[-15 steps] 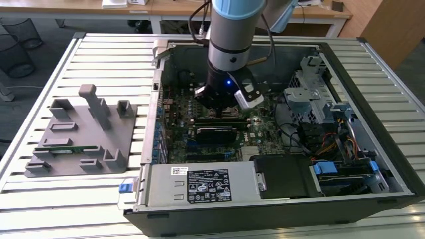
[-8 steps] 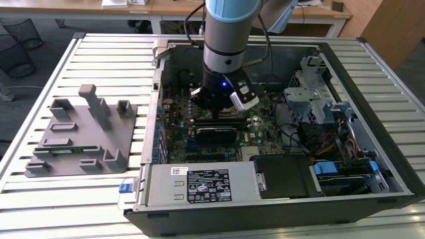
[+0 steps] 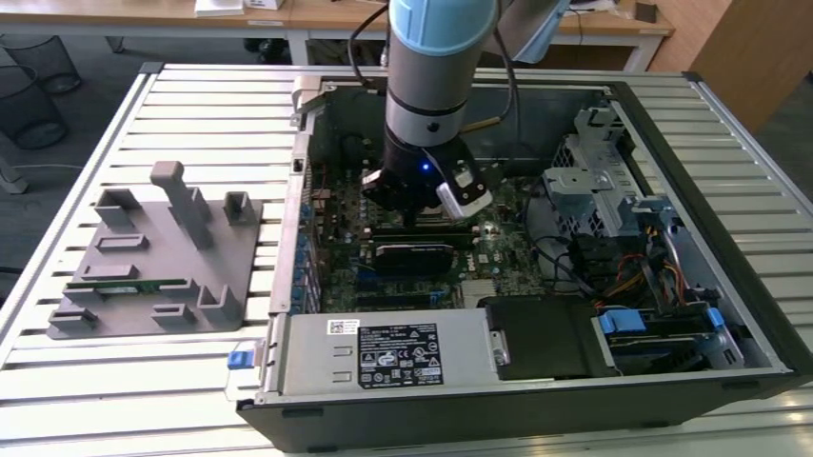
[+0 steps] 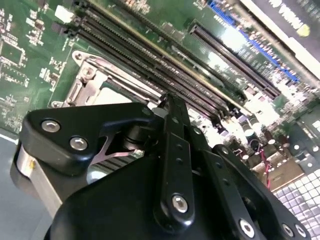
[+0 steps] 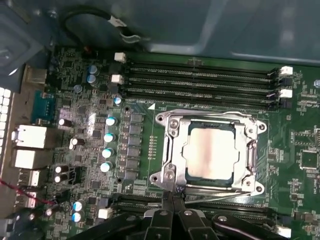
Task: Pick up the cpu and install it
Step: 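Install the second cpu locking lever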
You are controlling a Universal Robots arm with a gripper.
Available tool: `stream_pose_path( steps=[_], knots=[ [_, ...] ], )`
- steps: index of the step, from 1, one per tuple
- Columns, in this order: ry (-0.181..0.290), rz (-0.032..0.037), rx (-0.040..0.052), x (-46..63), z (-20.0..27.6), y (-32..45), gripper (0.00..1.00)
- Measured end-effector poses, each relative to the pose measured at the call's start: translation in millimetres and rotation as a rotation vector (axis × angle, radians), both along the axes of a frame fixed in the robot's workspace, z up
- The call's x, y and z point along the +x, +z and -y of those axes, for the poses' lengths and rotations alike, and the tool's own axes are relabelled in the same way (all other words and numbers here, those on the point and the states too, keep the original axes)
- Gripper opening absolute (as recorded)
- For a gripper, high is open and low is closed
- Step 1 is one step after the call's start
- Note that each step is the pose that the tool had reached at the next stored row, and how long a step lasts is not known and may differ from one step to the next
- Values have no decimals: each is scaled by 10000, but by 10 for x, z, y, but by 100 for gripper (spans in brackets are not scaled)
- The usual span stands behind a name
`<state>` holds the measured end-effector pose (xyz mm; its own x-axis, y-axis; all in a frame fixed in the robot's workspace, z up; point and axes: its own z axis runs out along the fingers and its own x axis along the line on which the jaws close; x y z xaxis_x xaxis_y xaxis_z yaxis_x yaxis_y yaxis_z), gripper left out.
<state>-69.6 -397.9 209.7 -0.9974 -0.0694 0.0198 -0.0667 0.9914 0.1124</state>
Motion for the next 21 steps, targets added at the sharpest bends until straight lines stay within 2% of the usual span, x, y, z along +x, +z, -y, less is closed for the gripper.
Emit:
stream_pose_path(
  steps=[6,13,17,21],
  knots=[
    [1,0,2,-22,33,-4,11],
    [0,-1,103,-38,44,-16,11],
    [14,0,195,-44,44,-27,11],
    [78,-1,206,-51,53,-48,11]
  ],
)
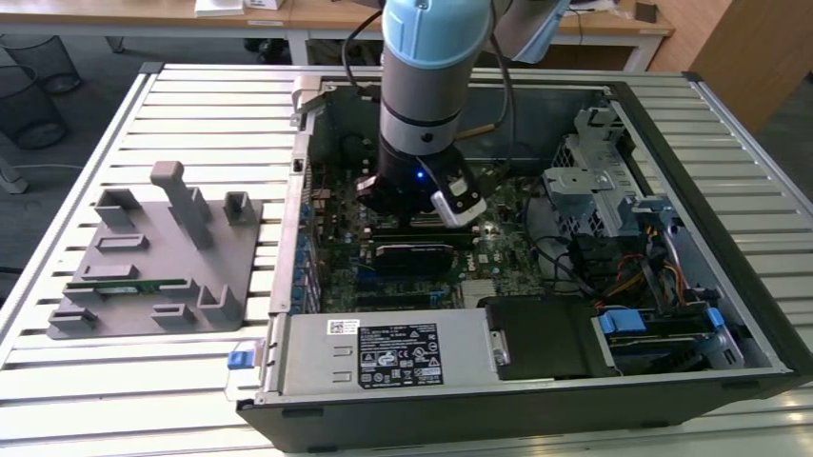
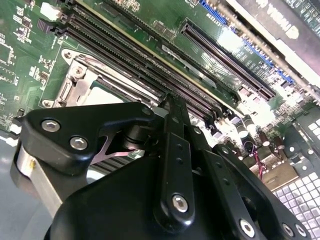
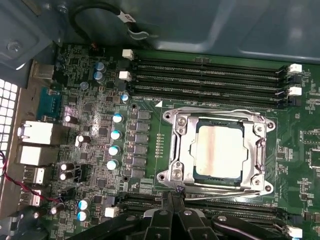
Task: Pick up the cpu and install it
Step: 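Install the second cpu locking lever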
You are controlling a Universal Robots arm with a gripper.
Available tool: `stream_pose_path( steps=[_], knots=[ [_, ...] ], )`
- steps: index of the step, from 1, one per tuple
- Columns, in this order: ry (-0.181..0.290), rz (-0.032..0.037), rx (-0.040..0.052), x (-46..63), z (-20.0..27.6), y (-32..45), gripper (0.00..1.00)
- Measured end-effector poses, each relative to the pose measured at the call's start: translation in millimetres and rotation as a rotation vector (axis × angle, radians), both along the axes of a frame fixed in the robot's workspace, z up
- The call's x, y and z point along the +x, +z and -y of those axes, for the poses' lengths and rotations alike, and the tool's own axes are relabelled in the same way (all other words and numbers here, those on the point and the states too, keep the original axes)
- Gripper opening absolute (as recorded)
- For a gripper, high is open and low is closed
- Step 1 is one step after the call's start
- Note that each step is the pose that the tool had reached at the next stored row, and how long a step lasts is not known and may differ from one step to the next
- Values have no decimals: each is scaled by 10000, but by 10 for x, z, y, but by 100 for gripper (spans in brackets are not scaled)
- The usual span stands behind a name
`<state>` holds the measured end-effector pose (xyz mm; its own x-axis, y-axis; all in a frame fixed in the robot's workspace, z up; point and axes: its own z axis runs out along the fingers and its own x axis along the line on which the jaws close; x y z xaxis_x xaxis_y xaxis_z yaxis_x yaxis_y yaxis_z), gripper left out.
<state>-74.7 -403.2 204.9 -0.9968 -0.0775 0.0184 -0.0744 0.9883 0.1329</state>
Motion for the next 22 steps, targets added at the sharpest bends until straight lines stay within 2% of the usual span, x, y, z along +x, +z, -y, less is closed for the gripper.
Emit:
stream_pose_path(
  steps=[10,13,17,20,22],
  knots=[
    [157,0,14,-44,9,-24,11],
    [173,0,55,-46,8,-35,11],
    [184,1,241,-46,8,-53,11],
    [198,5,471,-46,8,-62,11],
    [206,4,537,-49,8,-72,11]
  ],
)
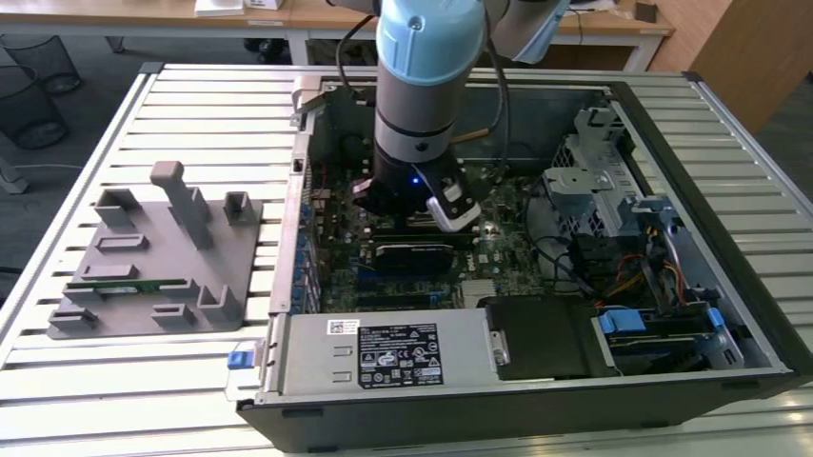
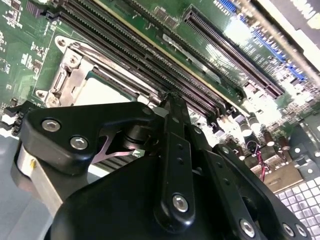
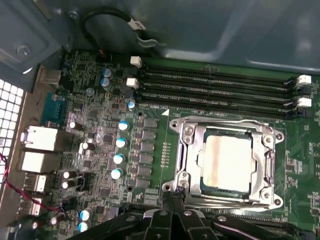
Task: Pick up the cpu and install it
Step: 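Install the second cpu locking lever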
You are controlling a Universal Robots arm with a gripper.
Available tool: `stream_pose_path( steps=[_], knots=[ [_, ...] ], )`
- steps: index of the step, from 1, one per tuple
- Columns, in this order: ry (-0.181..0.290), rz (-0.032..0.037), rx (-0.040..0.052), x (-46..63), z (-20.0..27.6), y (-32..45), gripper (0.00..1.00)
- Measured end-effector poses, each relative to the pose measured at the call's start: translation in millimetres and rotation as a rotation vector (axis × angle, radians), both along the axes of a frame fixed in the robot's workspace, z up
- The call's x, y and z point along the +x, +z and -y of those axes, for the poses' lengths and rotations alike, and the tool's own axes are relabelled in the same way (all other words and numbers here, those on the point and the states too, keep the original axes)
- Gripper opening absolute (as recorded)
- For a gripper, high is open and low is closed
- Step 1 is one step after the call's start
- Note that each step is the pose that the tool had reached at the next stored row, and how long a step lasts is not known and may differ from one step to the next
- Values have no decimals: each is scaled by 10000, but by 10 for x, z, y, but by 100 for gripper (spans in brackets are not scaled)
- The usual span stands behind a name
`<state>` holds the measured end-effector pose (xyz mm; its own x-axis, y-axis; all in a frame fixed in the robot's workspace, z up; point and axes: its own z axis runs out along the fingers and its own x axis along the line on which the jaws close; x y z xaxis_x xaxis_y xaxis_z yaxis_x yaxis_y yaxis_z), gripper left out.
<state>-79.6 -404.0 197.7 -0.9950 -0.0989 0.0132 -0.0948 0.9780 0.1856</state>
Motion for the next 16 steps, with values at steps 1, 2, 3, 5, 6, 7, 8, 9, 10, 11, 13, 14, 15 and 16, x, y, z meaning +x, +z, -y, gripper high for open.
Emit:
stream_pose_path(
  steps=[1,2,3,5,6,7,8,9,10,11,13,14,15,16],
  knots=[
    [5,2,12,-1,0,-7,11],
    [8,-1,14,-5,1,-13,11],
    [13,-3,19,-8,2,-17,11],
    [24,-3,53,-16,2,-20,11],
    [32,-2,61,-18,1,-21,11],
    [40,0,65,-19,1,-21,11],
    [43,4,73,-19,0,-13,11],
    [45,6,78,-19,-1,3,11],
    [45,2,71,-20,-1,25,11],
    [45,-1,65,-21,1,39,11],
    [45,0,70,-20,13,39,11],
    [45,-3,67,-20,22,40,11],
    [46,-5,66,-20,32,41,11],
    [46,-5,66,-20,40,41,11]
  ],
)
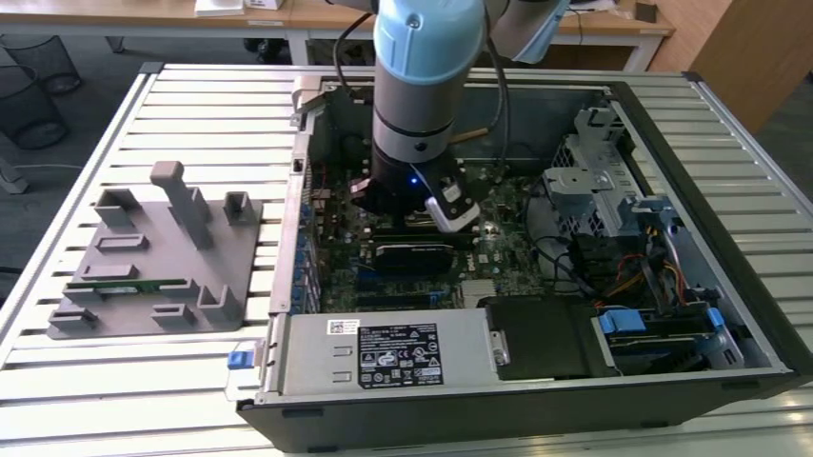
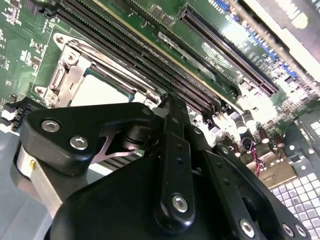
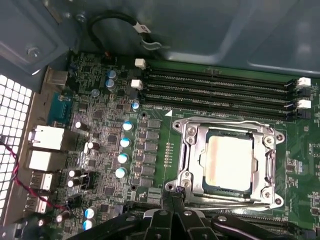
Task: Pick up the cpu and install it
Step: 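Install the second cpu locking lever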
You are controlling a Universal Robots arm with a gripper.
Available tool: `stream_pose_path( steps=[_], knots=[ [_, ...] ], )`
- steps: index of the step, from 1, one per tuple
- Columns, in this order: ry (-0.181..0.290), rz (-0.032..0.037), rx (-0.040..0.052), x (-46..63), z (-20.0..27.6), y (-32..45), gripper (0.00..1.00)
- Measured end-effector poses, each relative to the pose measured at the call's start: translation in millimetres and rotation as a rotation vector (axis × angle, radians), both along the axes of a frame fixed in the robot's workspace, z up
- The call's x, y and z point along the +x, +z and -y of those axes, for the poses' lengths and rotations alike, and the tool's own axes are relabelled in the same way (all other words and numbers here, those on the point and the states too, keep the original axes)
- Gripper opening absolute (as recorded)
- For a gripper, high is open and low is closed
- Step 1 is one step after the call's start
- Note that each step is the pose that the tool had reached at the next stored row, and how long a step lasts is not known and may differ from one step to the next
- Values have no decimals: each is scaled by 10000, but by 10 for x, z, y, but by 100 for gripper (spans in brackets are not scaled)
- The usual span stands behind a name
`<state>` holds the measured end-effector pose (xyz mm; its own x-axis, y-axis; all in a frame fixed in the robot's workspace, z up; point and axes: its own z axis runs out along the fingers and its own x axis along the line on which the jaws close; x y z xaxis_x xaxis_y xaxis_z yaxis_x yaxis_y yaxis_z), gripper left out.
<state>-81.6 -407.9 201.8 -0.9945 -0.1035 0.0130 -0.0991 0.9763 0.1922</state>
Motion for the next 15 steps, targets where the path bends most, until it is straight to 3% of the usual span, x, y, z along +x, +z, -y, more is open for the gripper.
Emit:
stream_pose_path(
  steps=[6,15],
  knots=[
    [0,-4,-1,0,42,0,11],
    [0,-9,31,0,64,-15,11]
  ],
)
